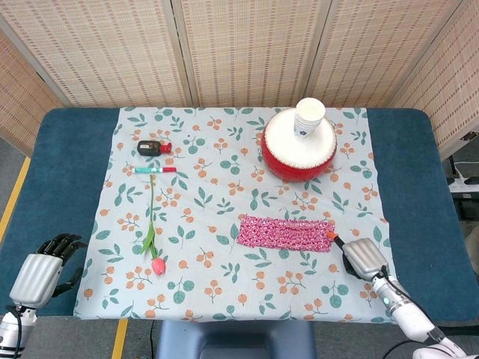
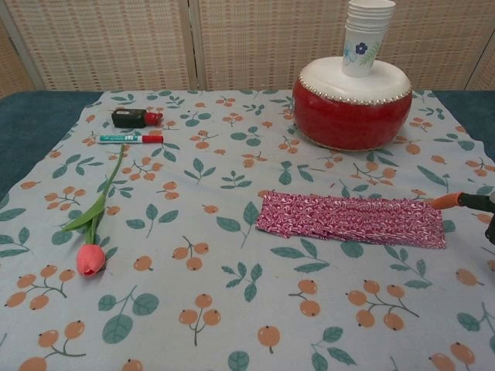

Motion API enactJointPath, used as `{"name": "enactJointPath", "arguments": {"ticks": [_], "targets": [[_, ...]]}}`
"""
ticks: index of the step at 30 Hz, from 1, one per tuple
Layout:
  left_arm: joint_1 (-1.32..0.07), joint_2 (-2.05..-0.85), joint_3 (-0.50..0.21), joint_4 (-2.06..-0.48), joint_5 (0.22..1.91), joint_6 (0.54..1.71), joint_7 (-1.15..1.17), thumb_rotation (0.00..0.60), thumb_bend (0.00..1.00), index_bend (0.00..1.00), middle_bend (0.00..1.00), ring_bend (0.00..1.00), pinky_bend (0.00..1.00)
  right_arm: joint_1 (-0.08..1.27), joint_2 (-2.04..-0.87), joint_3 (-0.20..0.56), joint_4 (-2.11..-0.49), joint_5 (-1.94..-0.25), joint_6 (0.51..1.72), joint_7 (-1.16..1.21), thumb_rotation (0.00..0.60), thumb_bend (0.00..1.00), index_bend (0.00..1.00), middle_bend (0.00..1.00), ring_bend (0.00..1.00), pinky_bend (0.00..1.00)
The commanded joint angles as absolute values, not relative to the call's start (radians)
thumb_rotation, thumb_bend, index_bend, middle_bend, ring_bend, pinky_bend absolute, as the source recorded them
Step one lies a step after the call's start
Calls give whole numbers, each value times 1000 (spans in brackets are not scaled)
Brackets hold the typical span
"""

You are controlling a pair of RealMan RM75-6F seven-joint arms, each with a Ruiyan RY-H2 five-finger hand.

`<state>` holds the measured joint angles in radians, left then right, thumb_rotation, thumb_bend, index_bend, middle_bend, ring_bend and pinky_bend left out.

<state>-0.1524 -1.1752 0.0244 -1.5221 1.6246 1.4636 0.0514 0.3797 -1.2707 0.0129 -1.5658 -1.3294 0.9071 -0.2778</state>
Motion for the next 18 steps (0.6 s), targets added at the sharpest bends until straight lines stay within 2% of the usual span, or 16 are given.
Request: {"name": "enactJointPath", "arguments": {"ticks": [1, 18], "targets": [[-153, -1175, 25, -1523, 1626, 1463, 53, 600, 378, 301, 230, 190, 316, 392, -1279, 14, -1564, -1307, 890, -290, 600, 883, 117, 781, 769, 633], [-153, -1174, 24, -1523, 1623, 1460, 50, 600, 378, 302, 231, 190, 316, 445, -1312, -2, -1531, -1176, 827, -376, 600, 883, 174, 781, 769, 633]]}}
